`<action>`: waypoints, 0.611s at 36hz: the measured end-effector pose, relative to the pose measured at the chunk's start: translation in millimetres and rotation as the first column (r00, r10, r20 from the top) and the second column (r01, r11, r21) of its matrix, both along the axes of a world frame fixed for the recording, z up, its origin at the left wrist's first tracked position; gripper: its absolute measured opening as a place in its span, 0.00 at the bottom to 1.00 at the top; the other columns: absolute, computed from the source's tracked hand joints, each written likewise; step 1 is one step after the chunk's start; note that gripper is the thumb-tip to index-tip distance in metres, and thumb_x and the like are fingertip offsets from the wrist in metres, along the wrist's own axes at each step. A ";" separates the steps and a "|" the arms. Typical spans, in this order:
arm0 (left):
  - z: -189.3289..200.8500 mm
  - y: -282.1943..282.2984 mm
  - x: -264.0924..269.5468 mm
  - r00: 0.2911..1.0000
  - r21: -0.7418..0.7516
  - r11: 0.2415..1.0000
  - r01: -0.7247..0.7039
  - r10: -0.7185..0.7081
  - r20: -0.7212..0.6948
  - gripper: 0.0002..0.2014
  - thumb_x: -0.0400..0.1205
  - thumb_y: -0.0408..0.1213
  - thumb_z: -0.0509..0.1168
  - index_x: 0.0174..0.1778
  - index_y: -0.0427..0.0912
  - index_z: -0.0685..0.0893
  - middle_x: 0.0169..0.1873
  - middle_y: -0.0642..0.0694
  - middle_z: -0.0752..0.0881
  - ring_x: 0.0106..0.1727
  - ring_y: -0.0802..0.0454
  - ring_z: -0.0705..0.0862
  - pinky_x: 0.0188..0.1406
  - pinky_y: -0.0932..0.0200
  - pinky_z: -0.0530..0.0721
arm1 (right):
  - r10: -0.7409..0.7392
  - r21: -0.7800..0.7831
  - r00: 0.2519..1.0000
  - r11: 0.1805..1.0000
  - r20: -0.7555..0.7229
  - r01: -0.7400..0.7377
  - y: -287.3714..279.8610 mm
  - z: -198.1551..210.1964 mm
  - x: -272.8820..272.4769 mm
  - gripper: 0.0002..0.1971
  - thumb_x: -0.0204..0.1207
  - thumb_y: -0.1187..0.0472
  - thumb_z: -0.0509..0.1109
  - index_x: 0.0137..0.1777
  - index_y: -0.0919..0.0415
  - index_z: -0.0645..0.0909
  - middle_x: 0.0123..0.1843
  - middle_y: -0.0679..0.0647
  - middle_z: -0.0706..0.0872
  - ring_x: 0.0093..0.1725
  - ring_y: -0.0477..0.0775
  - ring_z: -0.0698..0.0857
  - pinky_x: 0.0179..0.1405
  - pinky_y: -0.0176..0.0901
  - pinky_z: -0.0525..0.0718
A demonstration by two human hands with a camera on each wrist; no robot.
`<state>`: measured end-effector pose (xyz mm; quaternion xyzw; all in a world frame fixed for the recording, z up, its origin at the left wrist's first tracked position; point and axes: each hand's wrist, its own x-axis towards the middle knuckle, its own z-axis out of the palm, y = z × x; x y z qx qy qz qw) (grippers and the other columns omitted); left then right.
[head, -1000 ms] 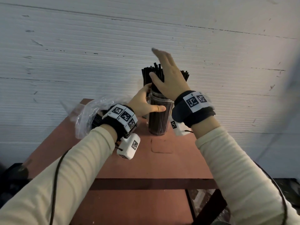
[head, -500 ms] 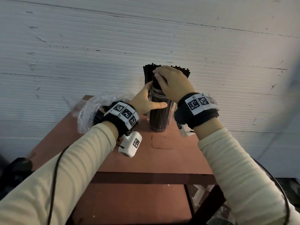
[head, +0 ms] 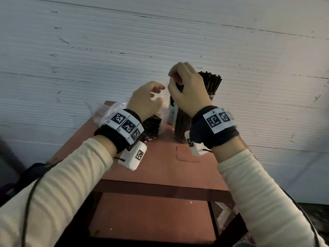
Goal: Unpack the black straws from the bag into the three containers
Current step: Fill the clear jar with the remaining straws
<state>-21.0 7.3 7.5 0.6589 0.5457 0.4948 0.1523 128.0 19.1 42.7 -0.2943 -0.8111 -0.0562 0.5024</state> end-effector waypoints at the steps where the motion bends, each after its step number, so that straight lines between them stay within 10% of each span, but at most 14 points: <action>1: 2.2 -3.2 -9.0 1.000 0.022 1.000 -0.020 0.019 0.006 0.14 0.76 0.33 0.65 0.54 0.53 0.84 0.54 0.57 0.85 0.56 0.57 0.83 0.62 0.57 0.81 | 0.021 -0.039 1.000 0.999 0.005 -0.021 -1.9 -3.1 -5.5 0.06 0.75 0.65 0.63 0.47 0.65 0.80 0.41 0.50 0.78 0.39 0.48 0.76 0.40 0.33 0.73; 6: 6.4 -16.9 -47.0 0.983 0.033 0.985 -0.168 0.170 -0.070 0.12 0.76 0.35 0.65 0.48 0.57 0.85 0.54 0.56 0.85 0.53 0.55 0.81 0.50 0.58 0.79 | 0.046 -0.402 0.960 0.913 0.275 0.071 -0.8 -29.0 -33.7 0.09 0.78 0.60 0.64 0.53 0.62 0.83 0.45 0.53 0.84 0.44 0.52 0.81 0.48 0.44 0.80; 10: 2.5 -24.7 -68.7 0.963 -0.081 0.981 -0.178 0.157 -0.218 0.13 0.77 0.36 0.68 0.54 0.56 0.86 0.62 0.49 0.81 0.56 0.52 0.79 0.53 0.56 0.76 | 0.090 -0.458 0.750 0.837 0.656 0.300 7.0 -57.4 -59.2 0.18 0.84 0.51 0.61 0.61 0.64 0.81 0.56 0.59 0.85 0.56 0.61 0.83 0.58 0.53 0.81; 14: -2.5 -28.0 -79.7 0.958 -0.170 0.975 -0.146 0.097 -0.269 0.16 0.76 0.32 0.69 0.56 0.54 0.85 0.71 0.48 0.78 0.49 0.44 0.83 0.49 0.54 0.80 | 0.137 -0.504 0.654 0.758 0.744 0.414 15.0 -68.5 -72.6 0.23 0.86 0.49 0.57 0.75 0.61 0.73 0.71 0.60 0.80 0.69 0.61 0.78 0.68 0.48 0.75; 22: -10.8 -23.6 -90.9 0.939 -0.300 0.951 -0.075 -0.035 -0.343 0.30 0.75 0.18 0.59 0.64 0.57 0.83 0.76 0.49 0.76 0.77 0.49 0.72 0.72 0.56 0.74 | 0.041 -0.459 0.660 0.751 0.750 0.475 50.3 -89.8 -83.8 0.31 0.80 0.45 0.63 0.81 0.52 0.63 0.81 0.60 0.65 0.78 0.64 0.68 0.77 0.55 0.67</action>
